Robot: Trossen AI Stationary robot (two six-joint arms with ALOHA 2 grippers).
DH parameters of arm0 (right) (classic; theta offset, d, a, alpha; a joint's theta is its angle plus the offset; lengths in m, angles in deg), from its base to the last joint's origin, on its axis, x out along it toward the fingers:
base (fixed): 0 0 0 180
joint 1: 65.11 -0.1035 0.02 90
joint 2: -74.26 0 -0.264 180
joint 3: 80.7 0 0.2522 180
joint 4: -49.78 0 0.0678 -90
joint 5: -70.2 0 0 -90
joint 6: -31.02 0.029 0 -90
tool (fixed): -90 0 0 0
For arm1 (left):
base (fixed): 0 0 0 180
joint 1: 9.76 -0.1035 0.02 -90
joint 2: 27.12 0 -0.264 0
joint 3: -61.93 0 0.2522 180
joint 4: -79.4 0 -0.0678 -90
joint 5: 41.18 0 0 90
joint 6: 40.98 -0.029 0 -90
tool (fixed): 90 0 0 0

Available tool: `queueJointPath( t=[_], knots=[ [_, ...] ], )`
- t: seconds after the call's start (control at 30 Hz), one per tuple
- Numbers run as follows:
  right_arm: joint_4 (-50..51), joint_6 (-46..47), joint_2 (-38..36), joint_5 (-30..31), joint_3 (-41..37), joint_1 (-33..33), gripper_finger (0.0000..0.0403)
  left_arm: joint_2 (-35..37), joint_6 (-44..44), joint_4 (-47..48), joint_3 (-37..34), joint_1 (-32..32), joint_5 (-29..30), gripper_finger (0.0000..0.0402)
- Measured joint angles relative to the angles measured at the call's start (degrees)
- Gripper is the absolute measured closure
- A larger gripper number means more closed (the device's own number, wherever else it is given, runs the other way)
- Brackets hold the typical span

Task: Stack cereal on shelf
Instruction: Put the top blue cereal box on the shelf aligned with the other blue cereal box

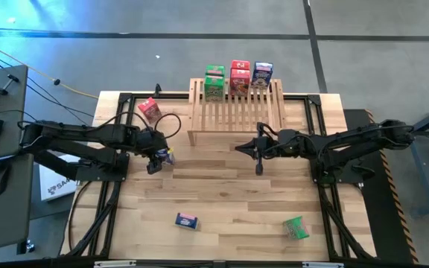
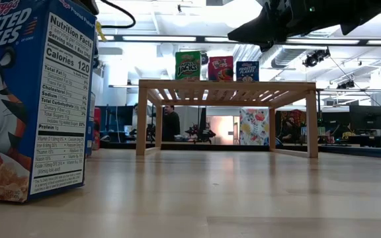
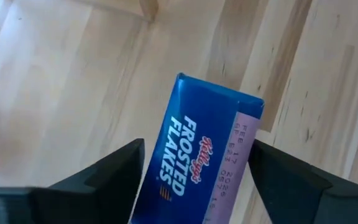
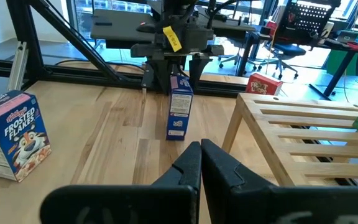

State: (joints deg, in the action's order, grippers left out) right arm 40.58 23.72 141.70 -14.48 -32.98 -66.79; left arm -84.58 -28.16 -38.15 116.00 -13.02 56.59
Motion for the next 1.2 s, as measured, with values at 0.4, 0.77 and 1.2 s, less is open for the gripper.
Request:
queueJointPath(
  t=[0.4,0.77,1.2],
  knots=[
    [0.0,1.2,0.0,0.0,0.0,-1.2,0.0403,-0.7,-2.0,-4.0,1.4,0.0,-2.6,0.0232],
    [0.1,2.7,-0.3,0.0,0.0,-3.0,0.0403,-11.3,-3.9,-15.9,11.6,2.8,-2.7,0.0238],
    [4.4,2.7,-8.2,0.6,0.0,-8.0,0.0403,-28.3,-6.7,-22.0,22.1,6.4,-2.6,0.0239]
  ],
)
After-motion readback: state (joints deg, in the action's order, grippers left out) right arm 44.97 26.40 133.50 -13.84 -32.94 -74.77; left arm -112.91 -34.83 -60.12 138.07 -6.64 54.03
